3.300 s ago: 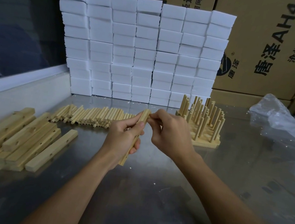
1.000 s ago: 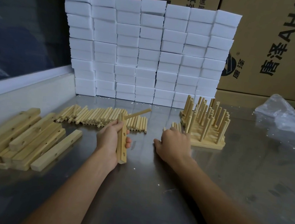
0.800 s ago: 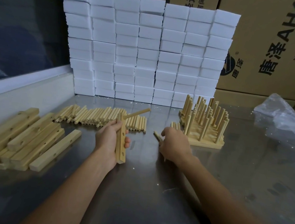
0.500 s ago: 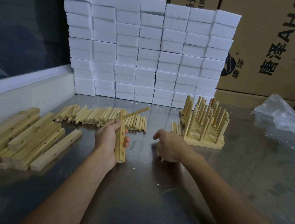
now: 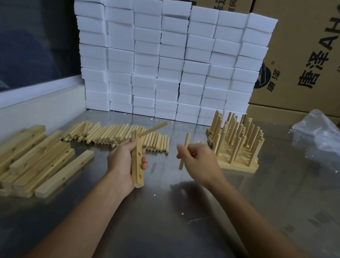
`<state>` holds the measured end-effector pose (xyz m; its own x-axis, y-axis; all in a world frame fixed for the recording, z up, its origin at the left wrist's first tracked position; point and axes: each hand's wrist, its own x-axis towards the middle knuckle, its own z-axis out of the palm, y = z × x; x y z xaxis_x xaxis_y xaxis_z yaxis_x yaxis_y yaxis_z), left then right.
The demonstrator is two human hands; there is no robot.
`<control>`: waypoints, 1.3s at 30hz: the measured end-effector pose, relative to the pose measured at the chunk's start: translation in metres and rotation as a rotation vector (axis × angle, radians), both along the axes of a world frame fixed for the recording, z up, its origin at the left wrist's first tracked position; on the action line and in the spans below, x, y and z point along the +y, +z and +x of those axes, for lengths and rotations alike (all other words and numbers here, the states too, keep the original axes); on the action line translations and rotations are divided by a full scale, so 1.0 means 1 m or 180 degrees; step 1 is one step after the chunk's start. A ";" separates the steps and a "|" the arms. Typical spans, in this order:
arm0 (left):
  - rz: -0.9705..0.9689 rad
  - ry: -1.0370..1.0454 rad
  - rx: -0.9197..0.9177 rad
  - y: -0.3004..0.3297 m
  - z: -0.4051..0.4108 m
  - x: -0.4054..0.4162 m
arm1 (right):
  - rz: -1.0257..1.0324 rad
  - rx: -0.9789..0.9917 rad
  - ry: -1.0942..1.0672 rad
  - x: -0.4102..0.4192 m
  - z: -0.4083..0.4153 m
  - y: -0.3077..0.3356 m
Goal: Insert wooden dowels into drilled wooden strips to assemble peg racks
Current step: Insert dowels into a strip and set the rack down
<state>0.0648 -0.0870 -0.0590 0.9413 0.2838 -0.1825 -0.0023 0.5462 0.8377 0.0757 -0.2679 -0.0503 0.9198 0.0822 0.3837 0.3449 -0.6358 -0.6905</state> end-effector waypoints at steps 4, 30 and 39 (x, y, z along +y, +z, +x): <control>-0.0133 -0.0008 0.0048 0.001 -0.001 0.001 | 0.0755 0.0390 0.0184 0.005 -0.001 0.003; 0.0056 -0.0459 -0.0223 0.015 -0.015 -0.014 | -0.0323 -0.0833 0.0660 0.031 -0.024 0.015; 0.0288 -0.0525 -0.0362 0.014 -0.015 -0.015 | -0.0742 -0.0996 0.0534 0.030 -0.031 0.022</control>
